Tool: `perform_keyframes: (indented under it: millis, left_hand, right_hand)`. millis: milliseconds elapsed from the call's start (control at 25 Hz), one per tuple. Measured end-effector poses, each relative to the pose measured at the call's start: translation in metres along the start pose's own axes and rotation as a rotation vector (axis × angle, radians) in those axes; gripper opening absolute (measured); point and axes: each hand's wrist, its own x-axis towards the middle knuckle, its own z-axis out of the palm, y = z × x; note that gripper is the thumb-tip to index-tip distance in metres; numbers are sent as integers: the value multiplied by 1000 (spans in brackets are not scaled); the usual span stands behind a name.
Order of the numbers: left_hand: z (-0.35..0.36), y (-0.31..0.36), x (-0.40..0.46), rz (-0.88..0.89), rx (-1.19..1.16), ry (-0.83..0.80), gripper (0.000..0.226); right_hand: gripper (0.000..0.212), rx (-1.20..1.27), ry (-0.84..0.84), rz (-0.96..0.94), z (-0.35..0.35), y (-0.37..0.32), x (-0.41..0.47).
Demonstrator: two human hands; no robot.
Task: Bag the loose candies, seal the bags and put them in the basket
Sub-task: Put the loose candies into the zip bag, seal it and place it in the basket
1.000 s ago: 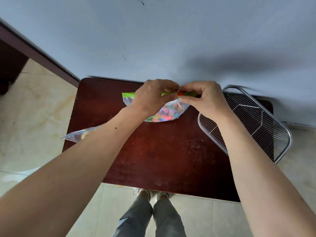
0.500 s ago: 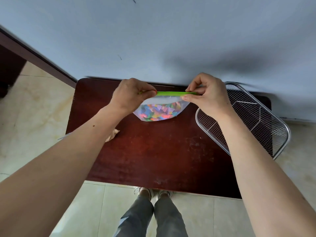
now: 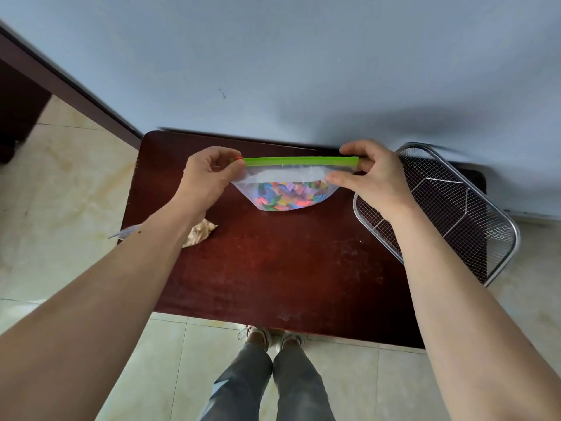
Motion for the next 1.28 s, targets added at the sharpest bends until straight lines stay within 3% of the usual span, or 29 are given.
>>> perform_keyframes:
  millis: [200, 320, 520, 640, 880, 1120, 1280]
  left_hand:
    - [1, -21, -10, -18, -95, -121, 16]
    - [0, -20, -8, -4, -38, -82, 2]
    - [0, 8, -1, 80, -38, -25, 20]
    - [12, 40, 3, 124, -118, -62, 21]
    - [75, 104, -7, 185, -216, -263, 18]
    - [169, 134, -27, 215, -160, -423, 19]
    - [225, 133, -34, 209, -95, -489, 21]
  right_hand:
    - [30, -71, -57, 4, 6, 15, -9]
    - [12, -123, -51, -59, 8, 14, -10]
    - [6, -39, -36, -86, 6, 3, -14]
    - [15, -16, 73, -124, -12, -2, -21]
    - [13, 29, 348, -137, -81, 2, -47]
    - [7, 49, 558, 12, -145, 49, -83]
    - [28, 80, 622, 126, -164, 96, -99]
